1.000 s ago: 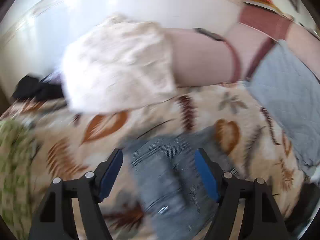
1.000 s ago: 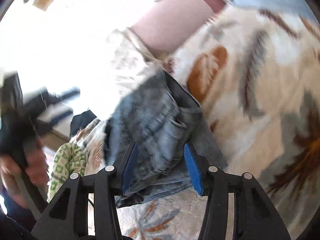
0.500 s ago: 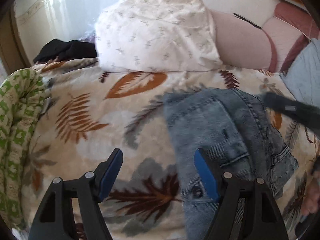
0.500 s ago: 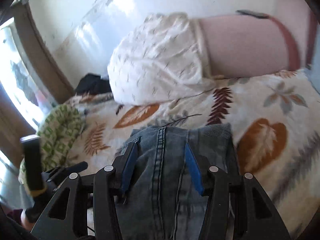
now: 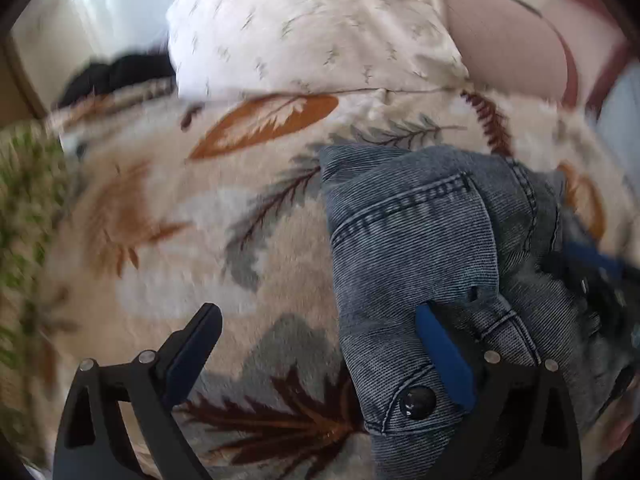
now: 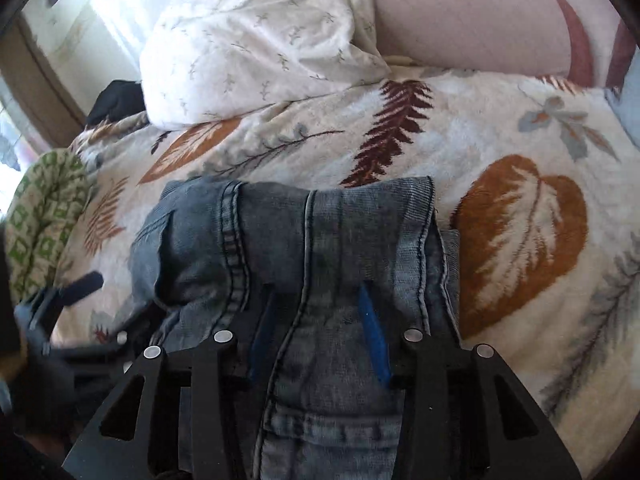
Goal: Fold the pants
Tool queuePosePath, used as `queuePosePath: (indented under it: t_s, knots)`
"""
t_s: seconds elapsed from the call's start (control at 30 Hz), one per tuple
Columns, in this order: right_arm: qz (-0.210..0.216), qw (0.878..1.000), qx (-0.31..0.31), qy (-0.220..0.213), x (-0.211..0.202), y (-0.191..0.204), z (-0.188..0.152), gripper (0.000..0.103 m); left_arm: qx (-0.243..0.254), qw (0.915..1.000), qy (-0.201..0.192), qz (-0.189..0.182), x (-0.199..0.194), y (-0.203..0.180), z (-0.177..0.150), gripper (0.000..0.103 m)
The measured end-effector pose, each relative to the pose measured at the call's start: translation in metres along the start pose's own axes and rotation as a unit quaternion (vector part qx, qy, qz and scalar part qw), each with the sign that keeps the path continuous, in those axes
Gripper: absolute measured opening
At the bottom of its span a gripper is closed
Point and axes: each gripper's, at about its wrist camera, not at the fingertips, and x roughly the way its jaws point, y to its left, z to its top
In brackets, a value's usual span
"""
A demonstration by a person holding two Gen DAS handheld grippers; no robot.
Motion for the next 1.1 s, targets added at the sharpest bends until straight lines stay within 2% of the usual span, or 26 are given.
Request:
queuePosePath:
  t_s: [0.03,0.1,0.2,0.3,0.33,0.4,0.47,0.53,0.63,0.73,0.8,0.87,0.9,0.93,0.97,1.1]
  knots:
    - [0.011,1.000,0.003,-0.012,-0.015,-0.001,-0.006,0.047,-0.009,0.9999,-0.004,-0.009,-0.006,0.005,-0.002,0.099]
    - [0.007,1.000,0.006,-0.023,-0.034,0.001,-0.011,0.049,-0.003,0.9996,-0.029,0.003,-0.021,0.008,-0.010,0.098]
    - [-0.003,1.000,-0.007,-0.002,-0.039,0.004,-0.027,0.051,0.025,0.9965,-0.075,0.025,-0.049,0.000,-0.027,0.097]
    - [-0.017,1.000,-0.012,0.013,-0.033,0.007,-0.044,0.051,0.068,0.9923,-0.098,0.035,-0.064,-0.015,-0.046,0.097]
    - [-0.037,0.999,-0.020,0.011,-0.034,0.010,-0.061,0.052,0.092,0.9896,-0.100,0.047,-0.063,-0.024,-0.054,0.098]
    - [-0.045,0.999,-0.007,0.009,-0.036,0.010,-0.069,0.053,0.127,0.9845,-0.093,0.076,-0.053,-0.034,-0.061,0.098]
    - [-0.051,0.999,-0.004,0.008,-0.036,0.010,-0.073,0.053,0.121,0.9852,-0.093,0.078,-0.046,-0.033,-0.063,0.100]
    - [-0.053,0.999,-0.003,0.005,-0.033,0.008,-0.074,0.053,0.109,0.9889,-0.078,0.063,-0.039,-0.029,-0.058,0.100]
    - [-0.063,0.998,-0.009,0.000,-0.035,0.011,-0.074,0.053,0.110,0.9888,-0.074,0.068,-0.038,-0.027,-0.058,0.102]
    - [-0.065,0.997,-0.007,-0.028,-0.054,0.015,-0.074,0.055,0.101,0.9900,-0.077,0.060,-0.051,-0.024,-0.057,0.099]
    - [-0.060,0.996,0.019,-0.061,-0.085,0.016,-0.078,0.055,0.092,0.9909,-0.084,0.051,-0.070,-0.019,-0.059,0.097]
    - [-0.046,0.993,0.036,-0.107,-0.120,0.021,-0.087,0.056,0.087,0.9893,-0.109,0.044,-0.096,-0.016,-0.065,0.097]
    - [-0.046,0.993,0.036,-0.107,-0.120,0.021,-0.087,0.059,0.086,0.9876,-0.124,0.044,-0.113,-0.015,-0.069,0.098]
    - [-0.042,0.990,0.037,-0.131,-0.141,0.027,-0.094,0.061,0.085,0.9859,-0.137,0.044,-0.129,-0.014,-0.072,0.098]
    - [-0.045,0.983,0.025,-0.174,-0.179,0.040,-0.111,0.063,0.083,0.9839,-0.152,0.044,-0.148,-0.013,-0.076,0.098]
    - [-0.042,0.971,0.016,-0.235,-0.246,0.062,-0.137,0.068,0.081,0.9731,-0.212,0.039,-0.225,-0.012,-0.099,0.103]
